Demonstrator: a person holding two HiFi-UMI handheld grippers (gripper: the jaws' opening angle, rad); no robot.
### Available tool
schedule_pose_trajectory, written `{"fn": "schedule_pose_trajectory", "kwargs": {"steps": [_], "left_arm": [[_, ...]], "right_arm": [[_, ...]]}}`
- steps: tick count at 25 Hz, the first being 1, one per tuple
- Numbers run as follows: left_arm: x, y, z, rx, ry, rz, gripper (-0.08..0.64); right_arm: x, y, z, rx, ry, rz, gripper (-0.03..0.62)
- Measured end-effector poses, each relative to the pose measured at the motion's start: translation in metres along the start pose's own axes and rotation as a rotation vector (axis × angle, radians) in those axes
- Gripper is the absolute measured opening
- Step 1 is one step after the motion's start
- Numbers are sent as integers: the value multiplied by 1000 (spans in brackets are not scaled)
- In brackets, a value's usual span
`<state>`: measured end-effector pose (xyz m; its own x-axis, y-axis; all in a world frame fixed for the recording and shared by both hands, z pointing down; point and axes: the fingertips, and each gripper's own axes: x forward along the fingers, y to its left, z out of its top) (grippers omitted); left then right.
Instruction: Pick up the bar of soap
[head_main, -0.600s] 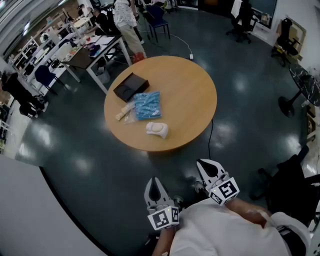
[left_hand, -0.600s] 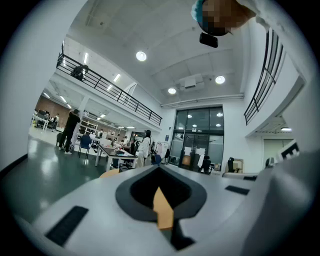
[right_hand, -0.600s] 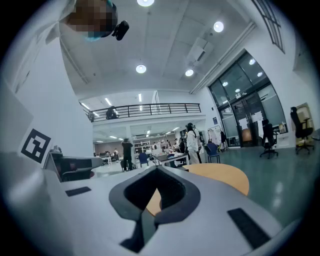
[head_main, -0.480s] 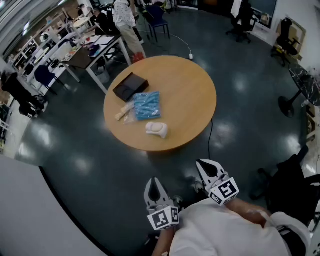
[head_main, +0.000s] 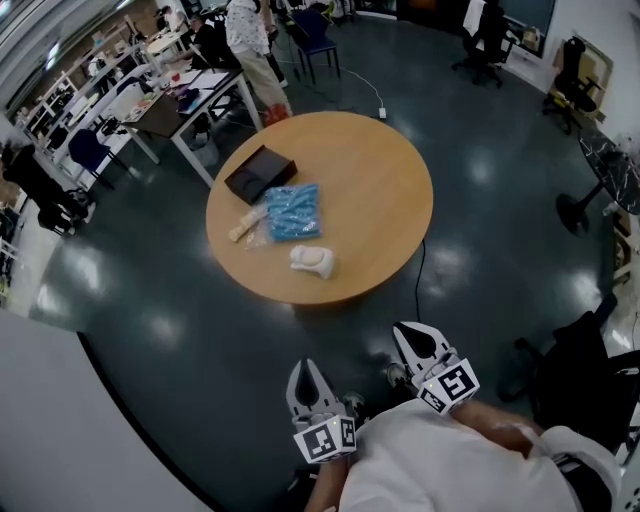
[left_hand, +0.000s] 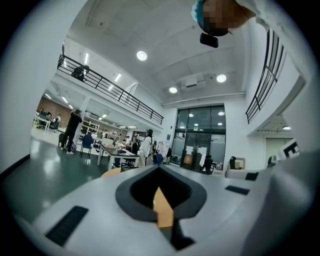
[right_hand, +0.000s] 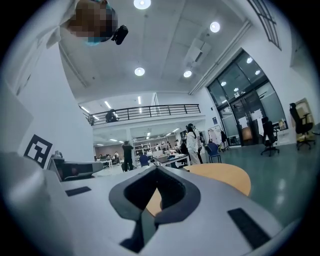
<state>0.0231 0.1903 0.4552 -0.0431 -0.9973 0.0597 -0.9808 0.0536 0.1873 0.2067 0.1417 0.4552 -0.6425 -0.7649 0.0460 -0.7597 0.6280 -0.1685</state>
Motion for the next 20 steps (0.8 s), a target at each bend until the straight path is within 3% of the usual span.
{"fn": "schedule_pose_trajectory", "kwargs": {"steps": [13,20], "left_arm": [[21,-17,-16,-9,24,67,3],[67,-7,-13,-4,17,60,3]], "right_arm": [[10,-37,-14,35,66,67,12],[62,-45,-13,32,76,123,12]]}}
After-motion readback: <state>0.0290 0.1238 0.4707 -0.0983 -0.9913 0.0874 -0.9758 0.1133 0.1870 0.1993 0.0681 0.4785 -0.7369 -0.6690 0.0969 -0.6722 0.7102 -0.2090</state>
